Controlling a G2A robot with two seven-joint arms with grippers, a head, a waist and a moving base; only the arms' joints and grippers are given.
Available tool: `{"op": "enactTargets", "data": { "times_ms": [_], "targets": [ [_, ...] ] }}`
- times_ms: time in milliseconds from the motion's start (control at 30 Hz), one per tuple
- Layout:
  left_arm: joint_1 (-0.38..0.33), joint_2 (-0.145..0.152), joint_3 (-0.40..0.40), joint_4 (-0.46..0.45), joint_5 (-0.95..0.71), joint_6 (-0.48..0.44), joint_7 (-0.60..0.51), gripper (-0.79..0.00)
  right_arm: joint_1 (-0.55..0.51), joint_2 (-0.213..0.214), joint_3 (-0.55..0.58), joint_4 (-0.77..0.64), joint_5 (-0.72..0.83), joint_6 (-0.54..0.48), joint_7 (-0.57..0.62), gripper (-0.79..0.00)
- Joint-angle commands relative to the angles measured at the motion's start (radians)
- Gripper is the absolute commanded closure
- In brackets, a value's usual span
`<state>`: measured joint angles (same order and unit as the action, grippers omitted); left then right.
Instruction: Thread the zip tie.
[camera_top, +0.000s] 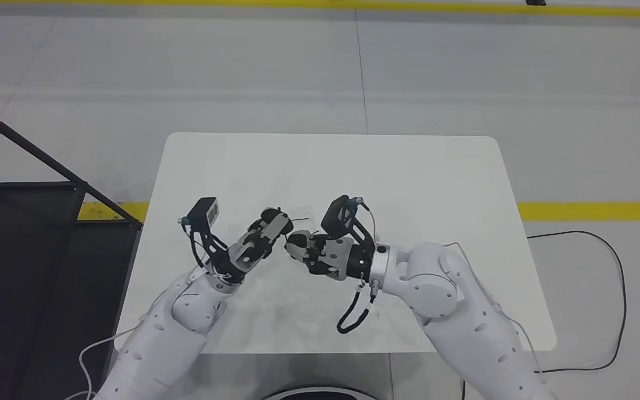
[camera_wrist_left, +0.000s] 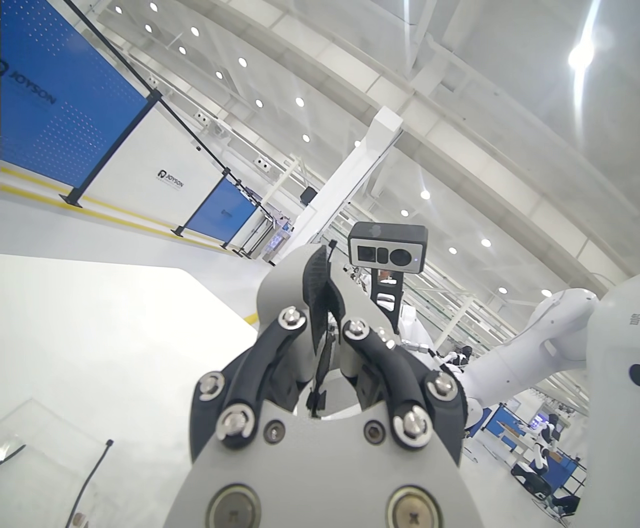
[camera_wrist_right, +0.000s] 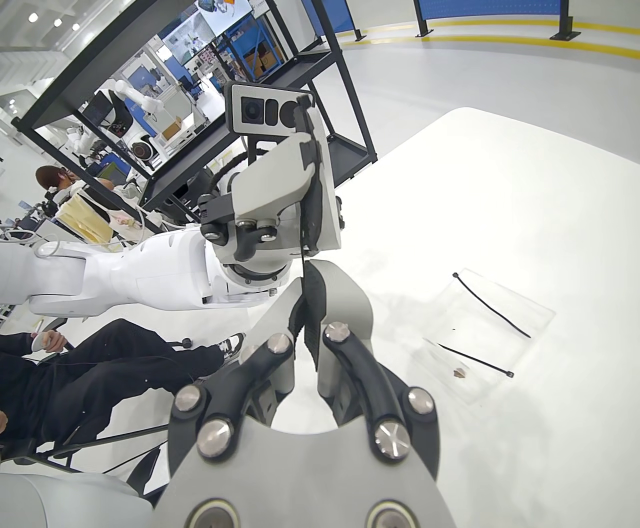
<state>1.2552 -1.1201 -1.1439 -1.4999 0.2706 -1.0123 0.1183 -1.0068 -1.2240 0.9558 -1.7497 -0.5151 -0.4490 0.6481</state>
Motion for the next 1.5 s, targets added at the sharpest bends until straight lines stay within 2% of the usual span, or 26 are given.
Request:
{"op": "enactTargets", "data": {
  "times_ms": [0,667,967,1000,1033,1167,1200,1267,1367,1467],
  "targets": [
    [0.000,-0.001,0.000,0.000,-0.004,0.000,-0.004,0.000,0.000,0.000,0.000,0.000,0.000,-0.001,0.000,0.000],
    [-0.001,-0.009,-0.010,-0.001,-0.032,0.000,-0.037,-0.043,-0.005,0.003,0.004,-0.004,0.003,-0.005,0.005,0.000],
    [0.002,-0.013,-0.016,-0.002,-0.031,0.000,-0.046,0.000,-0.004,0.004,0.004,-0.003,0.010,-0.010,0.008,0.000],
    [0.002,-0.013,-0.016,-0.003,-0.031,0.000,-0.047,0.000,-0.004,0.004,0.004,-0.002,0.012,-0.010,0.009,-0.043],
    [0.001,-0.013,-0.017,-0.002,-0.031,0.000,-0.048,0.000,-0.003,0.004,0.006,-0.001,0.012,-0.009,0.010,-0.194],
    [0.000,-0.014,-0.036,0.006,-0.017,0.000,-0.033,0.000,-0.003,0.006,0.015,0.000,0.012,0.000,0.011,-0.397],
    [0.001,-0.015,-0.047,0.007,-0.001,0.000,-0.022,0.000,-0.005,0.008,0.024,-0.004,0.008,0.006,0.013,-0.591],
    [0.005,-0.016,-0.080,0.013,0.057,0.001,0.015,0.000,-0.012,0.013,0.041,-0.013,0.001,0.021,0.041,-0.767],
    [0.023,-0.021,-0.139,0.010,0.204,0.038,0.108,0.000,-0.019,0.023,0.075,-0.026,0.005,0.062,0.115,-0.785],
    [0.059,-0.031,-0.181,0.001,0.414,0.097,0.275,0.000,-0.020,0.030,0.101,-0.039,-0.005,0.125,0.173,-0.785]
  ]
}}
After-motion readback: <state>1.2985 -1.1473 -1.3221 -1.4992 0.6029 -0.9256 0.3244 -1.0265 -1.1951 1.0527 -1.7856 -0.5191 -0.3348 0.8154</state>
